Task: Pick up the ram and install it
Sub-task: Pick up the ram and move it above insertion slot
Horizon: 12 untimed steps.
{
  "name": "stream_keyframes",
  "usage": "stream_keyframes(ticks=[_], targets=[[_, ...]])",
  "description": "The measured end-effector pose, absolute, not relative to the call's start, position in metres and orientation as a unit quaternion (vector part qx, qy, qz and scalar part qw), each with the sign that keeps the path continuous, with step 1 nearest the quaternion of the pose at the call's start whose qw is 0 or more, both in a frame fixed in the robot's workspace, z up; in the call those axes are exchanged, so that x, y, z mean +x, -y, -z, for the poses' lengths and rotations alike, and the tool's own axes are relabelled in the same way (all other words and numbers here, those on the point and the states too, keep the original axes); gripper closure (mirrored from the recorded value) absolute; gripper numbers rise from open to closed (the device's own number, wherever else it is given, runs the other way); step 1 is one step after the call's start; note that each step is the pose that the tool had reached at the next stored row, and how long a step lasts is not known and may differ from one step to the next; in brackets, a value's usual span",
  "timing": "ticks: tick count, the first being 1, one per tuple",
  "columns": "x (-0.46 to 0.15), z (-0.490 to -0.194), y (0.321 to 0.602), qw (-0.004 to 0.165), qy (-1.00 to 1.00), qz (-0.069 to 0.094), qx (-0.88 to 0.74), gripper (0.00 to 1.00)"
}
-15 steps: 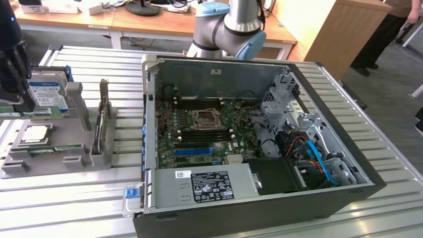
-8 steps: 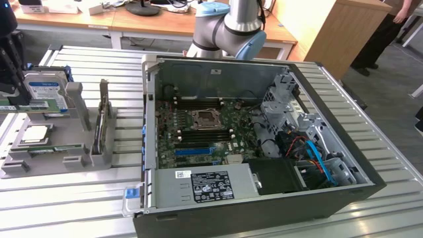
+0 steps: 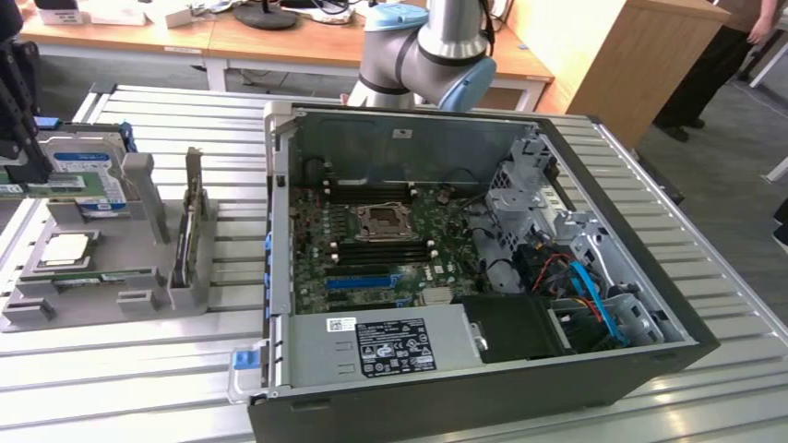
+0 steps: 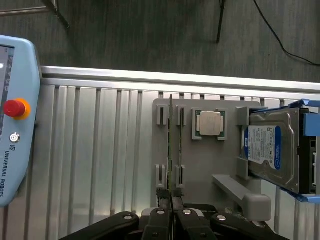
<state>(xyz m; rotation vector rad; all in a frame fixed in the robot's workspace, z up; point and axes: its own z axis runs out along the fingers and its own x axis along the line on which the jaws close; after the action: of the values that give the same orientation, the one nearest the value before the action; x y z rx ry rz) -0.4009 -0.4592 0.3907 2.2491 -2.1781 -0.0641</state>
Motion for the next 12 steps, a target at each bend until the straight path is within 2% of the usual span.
stream_keyframes(ticks=[12], targets=[[-0.401,-0.408,0.459,0.005,0.696,0.020,0.718,0.88]])
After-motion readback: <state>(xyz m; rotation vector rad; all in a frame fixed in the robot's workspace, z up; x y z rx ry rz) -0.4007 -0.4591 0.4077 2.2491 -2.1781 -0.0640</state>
